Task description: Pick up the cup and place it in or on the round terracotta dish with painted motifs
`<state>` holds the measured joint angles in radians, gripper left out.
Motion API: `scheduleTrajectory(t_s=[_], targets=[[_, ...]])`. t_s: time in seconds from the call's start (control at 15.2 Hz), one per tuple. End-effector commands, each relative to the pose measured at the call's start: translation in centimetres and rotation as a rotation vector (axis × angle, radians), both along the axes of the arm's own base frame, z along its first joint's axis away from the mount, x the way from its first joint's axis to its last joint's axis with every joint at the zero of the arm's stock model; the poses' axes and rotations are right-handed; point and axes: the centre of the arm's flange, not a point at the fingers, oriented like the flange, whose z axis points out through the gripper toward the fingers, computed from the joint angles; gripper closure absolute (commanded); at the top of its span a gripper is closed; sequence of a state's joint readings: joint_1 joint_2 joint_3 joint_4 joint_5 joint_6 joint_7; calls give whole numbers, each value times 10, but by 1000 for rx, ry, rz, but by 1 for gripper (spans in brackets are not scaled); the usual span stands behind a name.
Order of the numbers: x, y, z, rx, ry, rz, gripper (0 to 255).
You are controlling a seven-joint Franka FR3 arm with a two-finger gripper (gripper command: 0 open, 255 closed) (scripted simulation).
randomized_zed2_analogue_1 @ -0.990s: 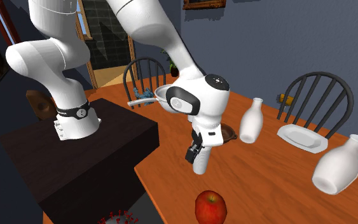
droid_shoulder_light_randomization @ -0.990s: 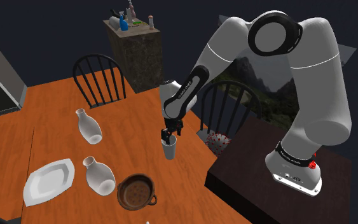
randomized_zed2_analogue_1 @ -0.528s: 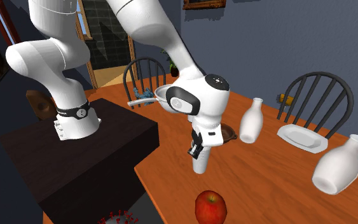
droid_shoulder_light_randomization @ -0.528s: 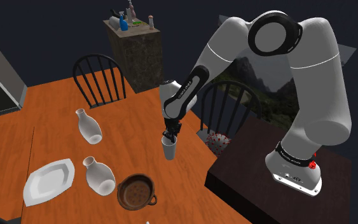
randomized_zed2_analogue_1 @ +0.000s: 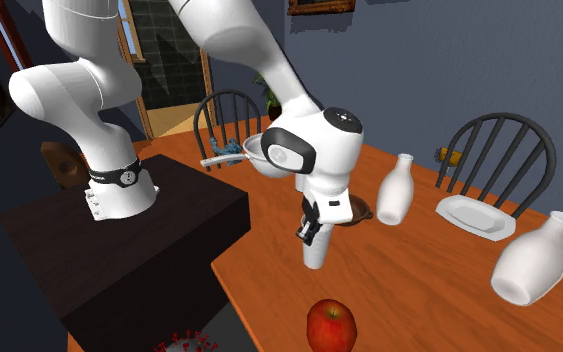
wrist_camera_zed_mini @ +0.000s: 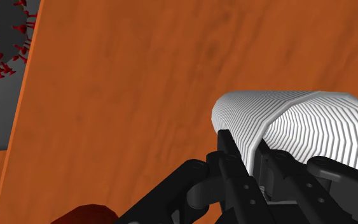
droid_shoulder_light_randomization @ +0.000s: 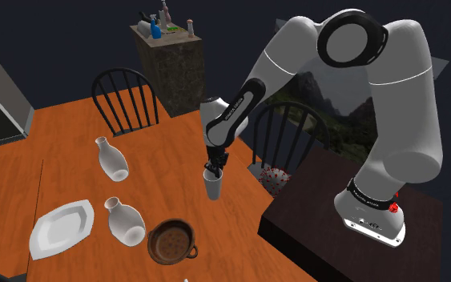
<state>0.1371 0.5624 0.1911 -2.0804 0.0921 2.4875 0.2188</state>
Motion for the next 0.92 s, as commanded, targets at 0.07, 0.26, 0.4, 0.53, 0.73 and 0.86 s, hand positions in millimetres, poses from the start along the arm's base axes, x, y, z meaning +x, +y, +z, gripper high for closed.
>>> scheduleTrajectory(t_s=[0.07,0.26,0.4,0.53,0.73,0.86], targets=[[0,-1,16,0,0,0,255],[0,-1,32,0,0,0,255],[0,-1,42,0,0,0,255],[0,-1,53,0,0,0,255],[0,-1,69,0,0,0,255],[0,-1,79,0,0,0,255]])
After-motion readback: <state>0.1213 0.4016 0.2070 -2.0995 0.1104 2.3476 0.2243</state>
